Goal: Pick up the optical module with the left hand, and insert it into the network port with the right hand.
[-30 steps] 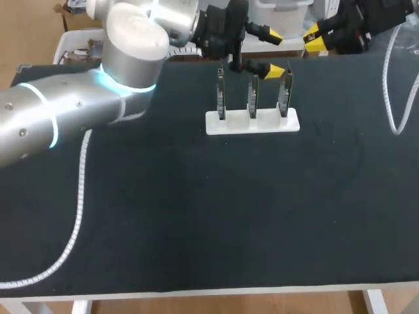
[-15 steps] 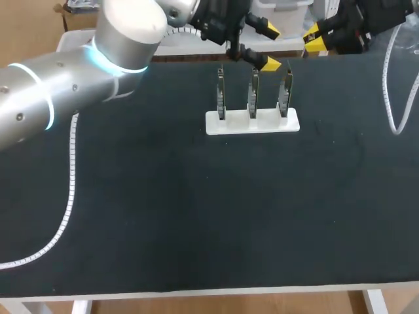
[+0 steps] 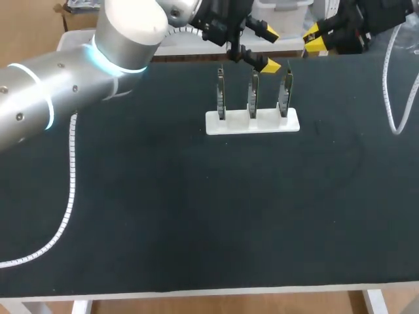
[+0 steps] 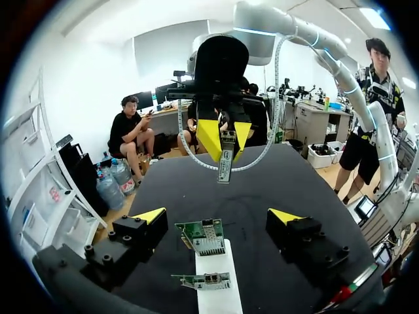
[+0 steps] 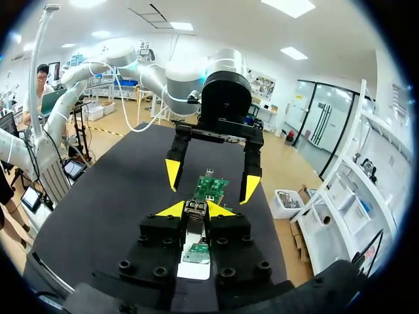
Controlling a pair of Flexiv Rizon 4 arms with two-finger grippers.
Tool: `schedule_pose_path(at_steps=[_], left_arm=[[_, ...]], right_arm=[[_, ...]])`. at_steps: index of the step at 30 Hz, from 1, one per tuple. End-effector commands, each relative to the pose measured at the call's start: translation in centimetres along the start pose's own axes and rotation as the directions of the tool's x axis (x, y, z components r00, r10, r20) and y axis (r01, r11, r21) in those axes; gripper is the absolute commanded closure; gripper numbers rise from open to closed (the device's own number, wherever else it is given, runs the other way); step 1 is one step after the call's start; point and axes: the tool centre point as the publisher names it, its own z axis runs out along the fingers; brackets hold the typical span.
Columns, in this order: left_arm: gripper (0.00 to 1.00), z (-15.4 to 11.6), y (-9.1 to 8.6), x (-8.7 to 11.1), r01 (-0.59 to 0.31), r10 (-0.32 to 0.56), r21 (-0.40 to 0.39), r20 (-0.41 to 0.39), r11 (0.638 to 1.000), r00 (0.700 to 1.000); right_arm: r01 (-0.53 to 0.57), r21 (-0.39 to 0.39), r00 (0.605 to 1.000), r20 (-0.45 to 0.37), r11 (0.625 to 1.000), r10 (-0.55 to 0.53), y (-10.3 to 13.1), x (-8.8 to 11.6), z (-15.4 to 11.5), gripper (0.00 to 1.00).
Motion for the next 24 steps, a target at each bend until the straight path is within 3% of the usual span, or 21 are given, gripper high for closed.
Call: schedule_pose_path(at_steps=[1, 17, 24], left_arm=[[0.0, 0.0, 0.0, 0.0, -0.001, 0.001, 0.0, -0.003, 1.0, 1.0], [0.0, 0.0, 0.0, 0.0, -0.001, 0.001, 0.0, -0.003, 1.0, 1.0], [0.0, 0.0, 0.0, 0.0, -0.001, 0.001, 0.0, -0.003, 1.0, 1.0]], right_arm=[[0.001, -0.001, 1.0, 0.001, 1.0, -0.001, -0.1, 0.0, 0.0, 1.0], [0.001, -0.018, 0.999, 0.034, 1.0, 0.0, 0.6, -0.3, -0.1, 1.0], [-0.001, -0.074, 0.999, 0.054, 0.997, 0.005, 0.7, -0.2, 1.1, 1.0]])
